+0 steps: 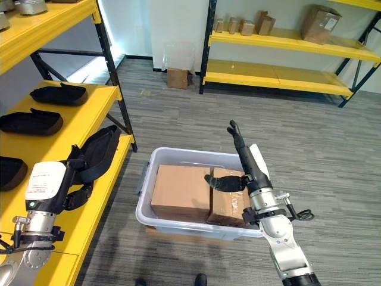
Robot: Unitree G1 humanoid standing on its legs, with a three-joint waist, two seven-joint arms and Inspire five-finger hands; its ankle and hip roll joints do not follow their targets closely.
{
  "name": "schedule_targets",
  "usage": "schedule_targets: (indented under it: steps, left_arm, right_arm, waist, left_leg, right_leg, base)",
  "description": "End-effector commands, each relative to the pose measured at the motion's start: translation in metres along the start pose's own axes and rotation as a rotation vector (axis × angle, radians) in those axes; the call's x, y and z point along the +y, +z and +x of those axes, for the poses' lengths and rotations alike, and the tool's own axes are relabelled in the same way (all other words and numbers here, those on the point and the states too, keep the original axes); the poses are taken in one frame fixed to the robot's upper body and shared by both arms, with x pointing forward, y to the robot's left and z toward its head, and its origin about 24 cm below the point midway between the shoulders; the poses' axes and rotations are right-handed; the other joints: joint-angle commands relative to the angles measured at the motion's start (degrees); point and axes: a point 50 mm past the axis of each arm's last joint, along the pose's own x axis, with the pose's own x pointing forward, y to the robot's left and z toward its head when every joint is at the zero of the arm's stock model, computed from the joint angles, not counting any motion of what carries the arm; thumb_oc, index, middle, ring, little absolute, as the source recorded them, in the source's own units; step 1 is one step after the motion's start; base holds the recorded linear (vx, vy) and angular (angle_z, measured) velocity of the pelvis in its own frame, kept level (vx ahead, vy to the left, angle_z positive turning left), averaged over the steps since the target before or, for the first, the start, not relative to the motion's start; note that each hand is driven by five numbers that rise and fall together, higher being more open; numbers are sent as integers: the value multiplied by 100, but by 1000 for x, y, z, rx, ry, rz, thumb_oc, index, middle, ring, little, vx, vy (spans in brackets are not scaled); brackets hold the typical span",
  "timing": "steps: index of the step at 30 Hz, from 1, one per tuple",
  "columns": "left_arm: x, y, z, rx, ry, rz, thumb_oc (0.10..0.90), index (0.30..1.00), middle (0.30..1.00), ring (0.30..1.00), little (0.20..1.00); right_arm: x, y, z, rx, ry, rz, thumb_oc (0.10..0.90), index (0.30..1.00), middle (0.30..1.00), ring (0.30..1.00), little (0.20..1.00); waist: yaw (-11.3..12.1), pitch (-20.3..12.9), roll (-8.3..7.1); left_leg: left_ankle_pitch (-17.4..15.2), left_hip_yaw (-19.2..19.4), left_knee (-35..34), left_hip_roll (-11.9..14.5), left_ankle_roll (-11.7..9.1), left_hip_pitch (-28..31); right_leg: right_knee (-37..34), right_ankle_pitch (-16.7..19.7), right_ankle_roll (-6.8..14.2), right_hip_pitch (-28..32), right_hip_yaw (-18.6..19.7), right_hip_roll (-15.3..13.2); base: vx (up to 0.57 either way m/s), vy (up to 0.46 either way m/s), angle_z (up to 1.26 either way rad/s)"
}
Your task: Move parts from the plastic box to the shelf.
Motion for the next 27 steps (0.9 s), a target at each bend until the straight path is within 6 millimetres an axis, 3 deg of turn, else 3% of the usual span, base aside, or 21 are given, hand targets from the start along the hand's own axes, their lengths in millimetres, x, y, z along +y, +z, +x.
schedule_targets:
  steps: [1,7,10,12,14,15,16,17,18,20,22,27]
  left_arm:
    - [46,31,33,-184,326,-77,400,300,300,300,300]
    - [48,42,34,-219,363,-133,400,300,300,300,300]
    - [50,54,38,-272,388,-196,400,300,300,300,300]
    - [49,64,44,-313,391,-236,400,300,300,300,300]
    - [49,71,47,-340,393,-259,400,300,300,300,300]
    - [48,81,49,-377,383,-309,400,300,300,300,300]
    - [48,81,49,-378,382,-310,400,300,300,300,300]
    - [47,85,49,-397,371,-326,400,300,300,300,300]
    - [45,95,51,-438,349,-363,400,300,300,300,300]
    - [47,103,52,-485,339,-368,400,300,300,300,300]
    - [48,109,52,-526,332,-367,400,300,300,300,300]
    - [52,122,55,-593,357,-368,400,300,300,300,300]
  right_arm:
    - [-12,62,35,-351,-62,50,900,1000,1000,1000,1000]
    - [1,91,54,-486,-30,52,900,1000,1000,1000,1000]
    - [4,104,62,-544,-54,48,900,1000,1000,1000,1000]
    - [5,107,65,-556,-66,20,900,1000,1000,1000,1000]
    - [3,108,65,-562,-75,8,900,1000,1000,1000,1000]
    - [4,106,64,-552,-76,19,900,1000,1000,1000,1000]
    - [4,106,64,-552,-76,18,900,1000,1000,1000,1000]
    - [5,104,63,-546,-77,20,900,1000,1000,1000,1000]
    - [7,101,60,-534,-86,40,900,1000,1000,1000,1000]
    - [6,95,57,-511,-102,53,900,1000,1000,1000,1000]
    - [2,90,51,-496,-132,48,900,1000,1000,1000,1000]
    - [0,79,45,-446,-156,34,900,1000,1000,1000,1000]
  waist:
    - [-62,-257,111]
    - [115,-20,258]
    - [205,107,351]
    - [200,196,385]
    - [156,242,374]
    - [80,252,307]
    - [87,255,306]
    - [54,240,276]
    - [-7,203,221]
    - [-103,144,221]
    - [-257,42,258]
    - [-327,-187,320]
  left_leg:
    - [-172,-109,-43,272,53,319]
    - [377,-273,-9,547,-232,27]
    - [987,-373,-42,673,-461,-394]
    - [1206,-415,-11,604,-449,-564]
    - [1140,-291,215,530,-344,-597]
    - [730,24,786,427,-177,-547]
    - [671,22,869,423,-168,-577]
    - [395,165,1127,358,-83,-545]
    - [-28,393,1596,223,-1,-430]
    - [-483,506,1858,117,-27,-220]
    - [-814,760,1348,25,68,52]
    - [-771,742,285,-228,225,456]
  right_leg:
    - [747,-711,344,44,-45,-410]
    - [772,-859,153,-31,-279,-165]
    - [686,-985,35,-6,-694,-134]
    - [654,-959,-9,20,-878,-185]
    - [638,-899,-43,4,-983,-253]
    - [630,-854,-81,-52,-1125,-348]
    - [631,-859,-73,-46,-1122,-355]
    - [595,-827,-96,-81,-1178,-389]
    - [513,-769,-130,-104,-1323,-430]
    - [515,-833,-83,-55,-1352,-411]
    - [540,-763,33,-4,-1542,-480]
    - [558,-590,223,22,-1583,-628]
  base:
    - [-41,-168,-2]
    - [-82,-163,6]
    - [-114,-133,43]
    - [-130,-90,85]
    - [-146,-66,100]
    - [-120,-59,56]
    - [-154,-82,43]
    - [-131,-32,59]
    - [-95,-56,63]
    - [-7,22,75]
    - [7,153,87]
    - [9,188,52]
